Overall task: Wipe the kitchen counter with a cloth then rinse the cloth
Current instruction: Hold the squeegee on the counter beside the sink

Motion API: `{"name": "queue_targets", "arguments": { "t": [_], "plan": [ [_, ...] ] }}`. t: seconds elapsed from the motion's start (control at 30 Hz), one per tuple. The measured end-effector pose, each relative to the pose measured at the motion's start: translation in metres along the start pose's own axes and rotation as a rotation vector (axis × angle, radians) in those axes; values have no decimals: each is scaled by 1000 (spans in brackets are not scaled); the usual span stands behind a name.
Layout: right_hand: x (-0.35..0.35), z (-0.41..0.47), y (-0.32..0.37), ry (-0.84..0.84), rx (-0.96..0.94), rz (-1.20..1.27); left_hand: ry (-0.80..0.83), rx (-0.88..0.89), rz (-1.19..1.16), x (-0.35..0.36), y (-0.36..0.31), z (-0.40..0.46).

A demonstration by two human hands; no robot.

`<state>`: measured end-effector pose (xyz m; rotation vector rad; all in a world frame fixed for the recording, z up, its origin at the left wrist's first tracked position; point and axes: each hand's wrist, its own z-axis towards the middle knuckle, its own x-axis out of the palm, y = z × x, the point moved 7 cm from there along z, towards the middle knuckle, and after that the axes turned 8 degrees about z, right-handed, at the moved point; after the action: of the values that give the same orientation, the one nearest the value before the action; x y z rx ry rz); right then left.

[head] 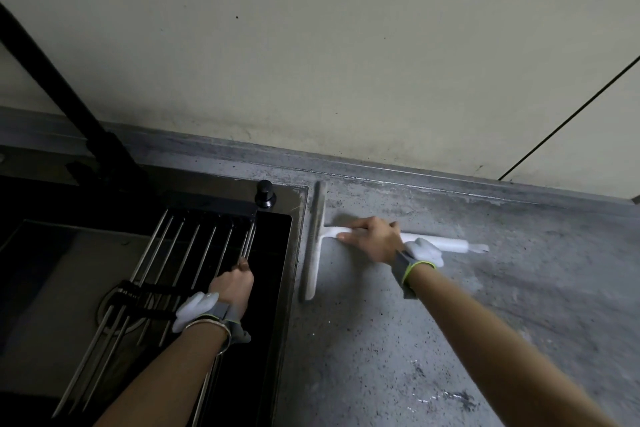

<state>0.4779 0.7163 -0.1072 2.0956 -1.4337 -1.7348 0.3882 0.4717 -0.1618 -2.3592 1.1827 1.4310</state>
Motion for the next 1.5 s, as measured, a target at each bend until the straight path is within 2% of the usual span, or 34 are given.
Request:
{"name": "queue_targets", "arguments": {
  "t": [0.13,0.23,0.5,0.6,0.87,1.1,1.2,1.33,1.4,1.5],
  "plan": [
    [10,-2,14,40,-61,8,7,8,-19,2,1,1],
    [-2,-9,0,24,-56,85,-2,30,-18,1,0,-1],
    [-72,-46,-98,-160,167,163,-18,41,-12,-3,-1,-6],
    [-72,-57,-109,-118,218,69,-11,29,-13,-5,0,-8],
    [-21,-63,-44,32,13,-135,62,5,-113,-5,2,-9],
    [31,-77,10,94,-150,-101,89,32,-179,-3,6,-14],
    [30,-88,4,120,-136,22,25,60,-377,10,10,-22],
    [-5,-100,-45,33,-7,195,-245,-95,-776,30,29,-47],
    [-25,-110,-75,-28,80,181,-269,-134,-929,45,36,-61],
    [-46,-124,-113,-74,168,97,-243,-151,-1024,61,43,-75]
  ]
}}
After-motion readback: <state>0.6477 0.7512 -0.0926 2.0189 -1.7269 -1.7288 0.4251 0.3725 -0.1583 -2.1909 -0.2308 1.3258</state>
